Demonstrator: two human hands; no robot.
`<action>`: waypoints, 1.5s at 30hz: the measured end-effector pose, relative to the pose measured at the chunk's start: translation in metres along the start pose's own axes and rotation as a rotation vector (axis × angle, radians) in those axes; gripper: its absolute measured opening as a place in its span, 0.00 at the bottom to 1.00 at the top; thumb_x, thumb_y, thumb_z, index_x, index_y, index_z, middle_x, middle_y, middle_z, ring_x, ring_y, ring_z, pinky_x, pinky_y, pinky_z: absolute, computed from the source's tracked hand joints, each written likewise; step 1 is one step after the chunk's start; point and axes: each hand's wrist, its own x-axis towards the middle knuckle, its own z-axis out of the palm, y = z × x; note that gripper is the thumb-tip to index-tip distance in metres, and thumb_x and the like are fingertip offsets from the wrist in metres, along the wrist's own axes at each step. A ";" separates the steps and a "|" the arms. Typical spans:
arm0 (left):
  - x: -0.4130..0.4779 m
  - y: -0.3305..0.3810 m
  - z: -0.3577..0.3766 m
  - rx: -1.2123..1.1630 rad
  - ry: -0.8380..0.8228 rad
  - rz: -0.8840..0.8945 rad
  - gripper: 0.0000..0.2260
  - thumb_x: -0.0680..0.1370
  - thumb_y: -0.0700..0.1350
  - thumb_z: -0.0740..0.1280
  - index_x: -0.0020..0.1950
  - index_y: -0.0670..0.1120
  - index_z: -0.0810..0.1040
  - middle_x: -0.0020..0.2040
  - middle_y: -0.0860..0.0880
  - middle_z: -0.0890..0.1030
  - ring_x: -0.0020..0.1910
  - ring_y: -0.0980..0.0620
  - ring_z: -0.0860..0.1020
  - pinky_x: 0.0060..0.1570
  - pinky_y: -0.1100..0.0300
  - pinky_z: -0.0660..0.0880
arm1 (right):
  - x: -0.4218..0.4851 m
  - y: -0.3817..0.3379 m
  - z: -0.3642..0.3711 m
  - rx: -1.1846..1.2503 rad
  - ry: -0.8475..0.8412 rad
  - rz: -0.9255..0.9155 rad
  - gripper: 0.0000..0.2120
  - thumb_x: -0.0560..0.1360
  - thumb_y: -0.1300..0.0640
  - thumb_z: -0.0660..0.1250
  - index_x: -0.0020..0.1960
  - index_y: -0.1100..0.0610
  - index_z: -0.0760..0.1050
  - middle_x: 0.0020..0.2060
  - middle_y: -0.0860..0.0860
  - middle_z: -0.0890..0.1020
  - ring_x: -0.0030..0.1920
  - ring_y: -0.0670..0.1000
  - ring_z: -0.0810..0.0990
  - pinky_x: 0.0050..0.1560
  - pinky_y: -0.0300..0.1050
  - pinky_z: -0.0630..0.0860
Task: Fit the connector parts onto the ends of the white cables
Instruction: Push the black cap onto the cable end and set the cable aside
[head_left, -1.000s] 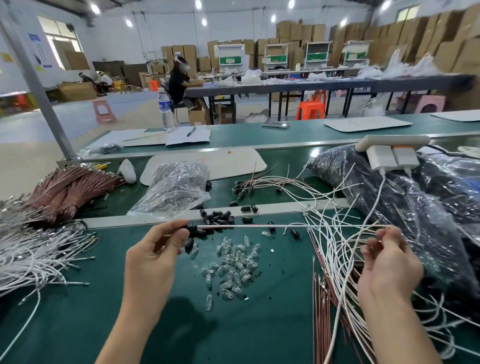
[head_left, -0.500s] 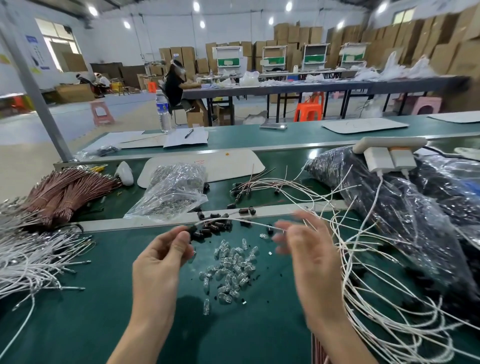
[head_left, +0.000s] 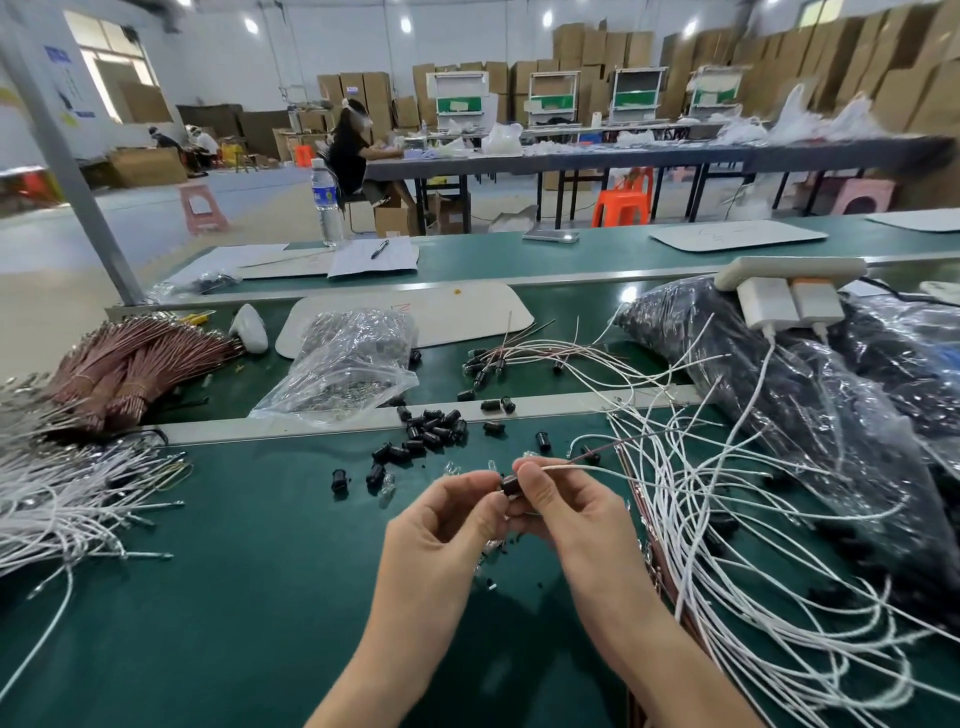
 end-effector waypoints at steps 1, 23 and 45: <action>-0.002 -0.001 0.001 0.065 0.008 0.033 0.07 0.73 0.45 0.73 0.50 0.46 0.84 0.45 0.46 0.87 0.46 0.47 0.86 0.46 0.64 0.80 | 0.000 0.000 0.000 0.005 0.012 0.005 0.13 0.70 0.48 0.73 0.46 0.59 0.84 0.39 0.57 0.86 0.38 0.52 0.85 0.41 0.40 0.82; -0.001 -0.006 -0.013 0.487 0.017 0.263 0.04 0.77 0.55 0.68 0.49 0.59 0.81 0.41 0.58 0.84 0.41 0.58 0.83 0.41 0.68 0.76 | 0.006 0.003 -0.005 0.282 -0.087 0.167 0.25 0.66 0.58 0.75 0.61 0.61 0.75 0.44 0.59 0.86 0.45 0.53 0.86 0.45 0.39 0.81; -0.002 -0.006 -0.010 0.479 -0.015 0.204 0.08 0.81 0.56 0.62 0.46 0.57 0.78 0.37 0.52 0.83 0.34 0.51 0.80 0.36 0.53 0.77 | 0.001 0.004 -0.004 -0.034 -0.132 0.079 0.19 0.68 0.53 0.75 0.58 0.53 0.78 0.40 0.54 0.85 0.41 0.51 0.84 0.45 0.40 0.81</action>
